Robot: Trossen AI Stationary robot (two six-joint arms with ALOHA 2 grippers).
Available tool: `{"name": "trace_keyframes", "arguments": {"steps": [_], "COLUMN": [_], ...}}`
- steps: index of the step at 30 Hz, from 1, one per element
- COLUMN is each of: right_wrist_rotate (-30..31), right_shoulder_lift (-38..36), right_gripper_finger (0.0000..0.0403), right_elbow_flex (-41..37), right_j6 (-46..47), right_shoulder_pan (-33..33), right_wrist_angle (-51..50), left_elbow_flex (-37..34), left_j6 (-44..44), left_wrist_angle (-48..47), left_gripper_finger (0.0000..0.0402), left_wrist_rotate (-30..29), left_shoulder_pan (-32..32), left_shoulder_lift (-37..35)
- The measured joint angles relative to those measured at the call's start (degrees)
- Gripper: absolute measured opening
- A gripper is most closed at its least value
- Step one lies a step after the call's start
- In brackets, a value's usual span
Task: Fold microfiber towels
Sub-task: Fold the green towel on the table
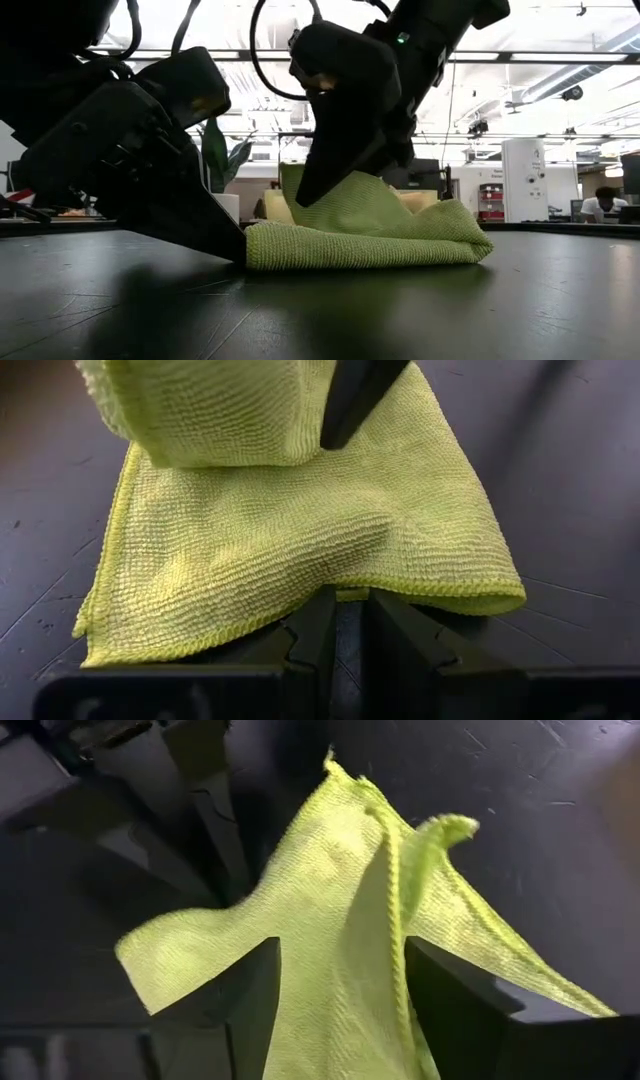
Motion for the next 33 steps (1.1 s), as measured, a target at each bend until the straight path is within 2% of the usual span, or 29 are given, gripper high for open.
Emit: {"name": "trace_keyframes", "arguments": {"steps": [10, 16, 20, 22, 25, 28, 33], "right_wrist_rotate": [1.67, 0.0, 0.65, 3.62, 8.47, 9.6, 10.11], "right_shoulder_lift": [-1.29, -1.77, -5.35, -7.87, -11.92, -15.95, -19.78], "right_gripper_finger": [0.0207, 0.0208, 0.0205, 0.0198, 0.0183, 0.0166, 0.0113], "right_elbow_flex": [0.84, 1.05, 1.06, 0.43, -2.23, -7.53, -19.75], "right_j6": [-1.2, -8.26, -12.08, -13.16, -13.81, -13.8, -13.91], "right_shoulder_pan": [-0.02, 0.98, 1.8, 1.88, 1.85, 0.94, -2.45], "right_wrist_angle": [1.08, 3.55, -1.59, -5.63, -10.19, -9.81, 1.01], "left_elbow_flex": [0.0, 0.0, 0.0, -0.02, -0.02, -0.02, -0.04], "left_j6": [0.0, 0.0, 0.0, 0.0, 0.0, 0.04, 0.26], "left_wrist_angle": [0.01, 0.0, -0.01, -0.02, -0.04, -0.06, -0.06], "left_gripper_finger": [0.0051, 0.0051, 0.0051, 0.0051, 0.0051, 0.0051, 0.0051], "left_wrist_rotate": [0.02, 0.04, 0.04, 0.07, 0.07, 0.07, 0.07], "left_shoulder_pan": [0.0, 0.0, 0.0, 0.01, 0.0, 0.0, 0.0], "left_shoulder_lift": [0.02, 0.02, 0.02, 0.02, 0.02, 0.02, 0.02]}}
